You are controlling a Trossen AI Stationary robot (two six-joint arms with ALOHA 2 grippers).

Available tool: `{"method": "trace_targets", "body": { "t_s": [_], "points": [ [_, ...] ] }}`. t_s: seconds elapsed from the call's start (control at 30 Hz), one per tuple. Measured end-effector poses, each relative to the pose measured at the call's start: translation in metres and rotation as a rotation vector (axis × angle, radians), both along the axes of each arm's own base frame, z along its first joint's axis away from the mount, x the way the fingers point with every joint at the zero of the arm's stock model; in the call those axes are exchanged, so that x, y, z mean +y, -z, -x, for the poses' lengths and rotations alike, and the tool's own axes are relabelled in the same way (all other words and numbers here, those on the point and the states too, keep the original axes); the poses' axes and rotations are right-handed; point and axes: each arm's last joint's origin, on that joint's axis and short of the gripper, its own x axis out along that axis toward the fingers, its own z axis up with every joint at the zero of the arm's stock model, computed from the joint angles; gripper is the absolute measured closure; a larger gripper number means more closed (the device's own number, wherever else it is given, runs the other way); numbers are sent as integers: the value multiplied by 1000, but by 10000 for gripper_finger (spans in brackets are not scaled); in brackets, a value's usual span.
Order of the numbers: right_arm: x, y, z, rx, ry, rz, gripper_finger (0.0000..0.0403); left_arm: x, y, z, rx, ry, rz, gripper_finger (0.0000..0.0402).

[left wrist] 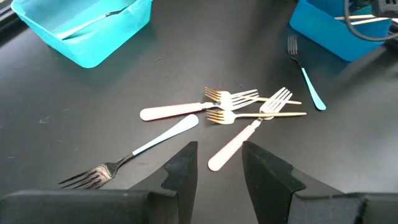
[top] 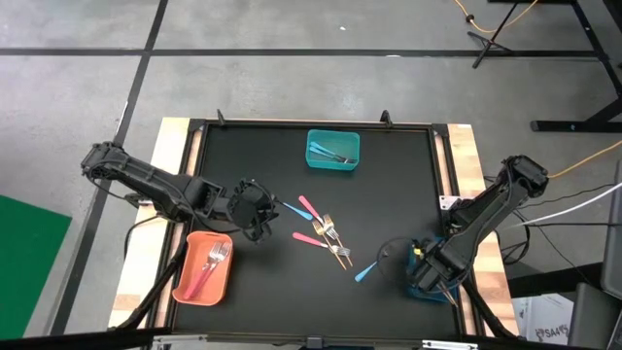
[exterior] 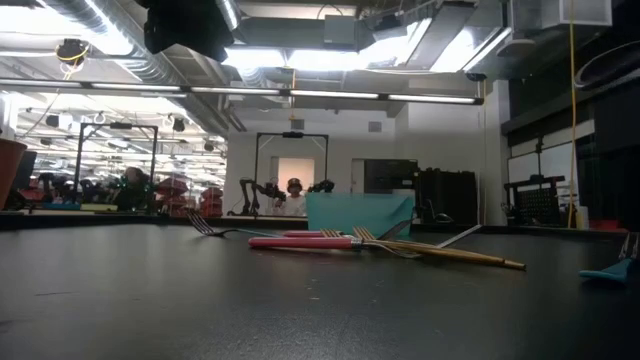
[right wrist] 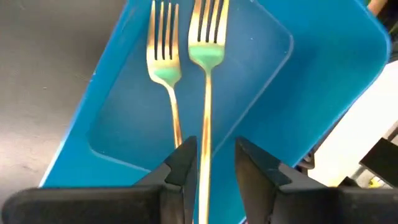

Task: Sort silverware by color (type)
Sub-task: Put the blue fork into the green bin

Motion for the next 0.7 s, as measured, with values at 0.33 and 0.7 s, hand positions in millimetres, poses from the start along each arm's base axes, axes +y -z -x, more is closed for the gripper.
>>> {"method": "trace_targets", "body": {
  "t_s": [0.33,0.7],
  "points": [
    [-8,-19,6,-92,4,-58,308,11,0,-3,0,-47,0,282],
    [-20,-56,5,-434,-16,10,308,27,0,-6,23,-52,-38,282]
  ]
}}
